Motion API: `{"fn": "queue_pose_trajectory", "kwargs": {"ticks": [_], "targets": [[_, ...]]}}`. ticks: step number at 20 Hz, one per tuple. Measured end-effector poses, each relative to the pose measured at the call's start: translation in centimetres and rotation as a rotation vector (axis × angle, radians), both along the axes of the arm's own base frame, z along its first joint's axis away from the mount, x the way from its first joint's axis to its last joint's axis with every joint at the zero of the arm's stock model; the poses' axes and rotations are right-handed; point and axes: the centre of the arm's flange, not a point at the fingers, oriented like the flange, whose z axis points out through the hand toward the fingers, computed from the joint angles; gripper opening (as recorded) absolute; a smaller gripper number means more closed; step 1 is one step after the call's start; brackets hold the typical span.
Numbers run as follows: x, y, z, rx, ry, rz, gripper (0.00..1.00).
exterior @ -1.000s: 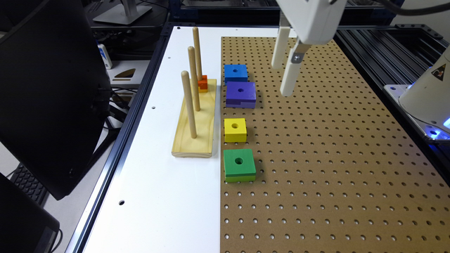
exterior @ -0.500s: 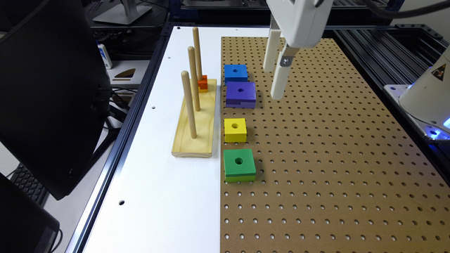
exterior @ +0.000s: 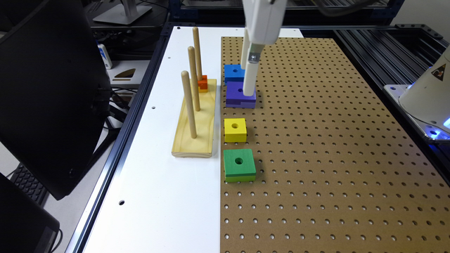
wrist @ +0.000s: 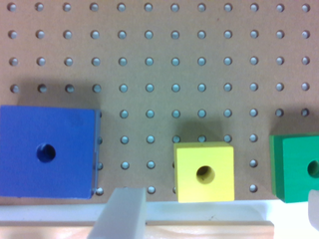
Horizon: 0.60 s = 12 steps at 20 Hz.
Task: Pick up yellow block.
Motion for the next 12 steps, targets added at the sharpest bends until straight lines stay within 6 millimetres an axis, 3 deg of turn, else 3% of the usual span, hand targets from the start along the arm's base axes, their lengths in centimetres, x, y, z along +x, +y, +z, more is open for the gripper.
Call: {"fn": "queue_pose_trajectory", "kwargs": {"ticks": [8, 12], "targets": [[0.0, 0.0, -0.2, 0.0, 0.003, 0.0, 1.0], [0.1, 0.0, -1.7, 0.001, 0.023, 0.0, 1.0]]}}
